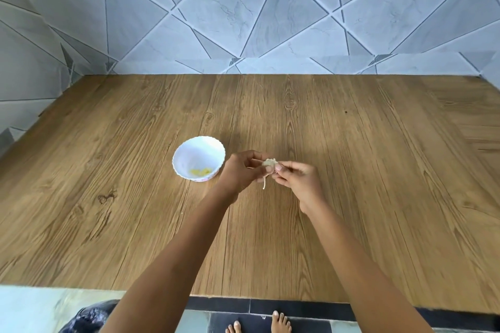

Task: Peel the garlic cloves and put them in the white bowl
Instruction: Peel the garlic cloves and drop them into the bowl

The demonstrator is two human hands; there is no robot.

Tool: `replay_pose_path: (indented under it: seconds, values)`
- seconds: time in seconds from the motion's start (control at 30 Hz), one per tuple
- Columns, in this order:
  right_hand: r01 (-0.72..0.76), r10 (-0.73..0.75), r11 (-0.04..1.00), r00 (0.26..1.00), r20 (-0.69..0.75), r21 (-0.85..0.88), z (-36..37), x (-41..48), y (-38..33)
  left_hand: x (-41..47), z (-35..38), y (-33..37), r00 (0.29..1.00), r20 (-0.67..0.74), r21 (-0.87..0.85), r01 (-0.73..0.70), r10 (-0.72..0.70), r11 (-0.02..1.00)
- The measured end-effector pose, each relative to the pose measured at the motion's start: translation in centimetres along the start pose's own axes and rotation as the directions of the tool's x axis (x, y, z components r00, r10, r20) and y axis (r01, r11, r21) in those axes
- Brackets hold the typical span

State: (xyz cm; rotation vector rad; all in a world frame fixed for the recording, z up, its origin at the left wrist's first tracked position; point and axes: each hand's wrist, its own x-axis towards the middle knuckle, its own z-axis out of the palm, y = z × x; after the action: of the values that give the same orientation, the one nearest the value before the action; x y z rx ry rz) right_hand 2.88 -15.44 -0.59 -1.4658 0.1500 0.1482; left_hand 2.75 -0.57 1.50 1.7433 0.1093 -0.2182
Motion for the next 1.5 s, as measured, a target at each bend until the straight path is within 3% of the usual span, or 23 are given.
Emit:
replay_pose_path:
  seconds: [0.1,0.2,0.3,0.4,0.53,0.67,0.8,0.97,1.2,1.3,1.37,1.43,1.5]
  values:
    - [0.007,-0.007,0.999,1.000,0.013,-0.053,-0.1,0.0,-0.1,0.1,-0.3,-0.2,1.000,0.010,-0.025,0.014,-0.014,1.000]
    - [0.027,-0.029,0.997,0.999,-0.028,-0.078,-0.4,0.1,-0.2,0.6,-0.4,-0.2,0.997,-0.072,0.005,0.017,-0.016,1.000]
    - [0.062,-0.071,0.989,0.995,-0.069,-0.131,-0.9,-0.4,-0.2,1.7,-0.1,-0.1,0.981,-0.182,0.231,-0.029,0.073,0.972]
    - [0.054,-0.067,0.988,0.994,-0.083,-0.142,-1.5,-1.2,-0.1,2.6,0.6,-0.2,0.970,-0.172,0.491,-0.068,0.173,0.869]
    - [0.015,-0.026,0.996,0.993,-0.117,-0.093,-2.3,-1.8,0.3,3.2,1.7,-0.9,0.966,-0.145,0.559,-0.098,0.213,0.823]
    - [-0.019,0.016,0.999,0.998,-0.061,-0.048,-1.9,-2.5,0.3,2.3,1.1,-0.9,0.947,-0.165,0.598,-0.125,0.274,0.792]
    - [-0.069,0.070,0.996,0.998,-0.008,0.056,-0.7,-4.0,-0.1,-1.5,0.2,-0.2,0.903,-0.182,0.509,-0.253,0.390,0.823]
    - [-0.125,0.118,0.988,0.990,0.072,0.087,1.6,-6.9,0.2,-7.1,-1.6,-1.5,0.944,0.047,0.366,-0.320,0.326,0.874]
    - [-0.128,0.122,0.990,0.988,0.096,0.059,5.7,-11.5,1.3,-10.8,-5.2,-2.8,0.929,0.038,0.356,-0.356,0.367,0.864]
    - [-0.057,0.065,0.994,0.994,0.082,-0.089,6.4,-13.0,1.9,-12.2,-6.7,-3.9,0.950,0.004,0.341,-0.294,0.311,0.893]
    - [0.111,-0.096,0.913,0.994,0.058,-0.394,6.2,-13.5,2.9,-12.4,-7.7,-4.5,0.971,-0.066,0.358,-0.191,0.228,0.914]
    - [0.256,-0.273,0.692,0.958,0.084,-0.675,5.8,-13.6,4.2,-12.3,-8.5,-4.8,0.986,-0.095,0.347,-0.098,0.139,0.933]
    - [0.324,-0.352,0.481,0.922,0.159,-0.814,5.5,-13.3,5.5,-12.2,-8.7,-4.6,0.992,-0.085,0.333,-0.064,0.098,0.941]
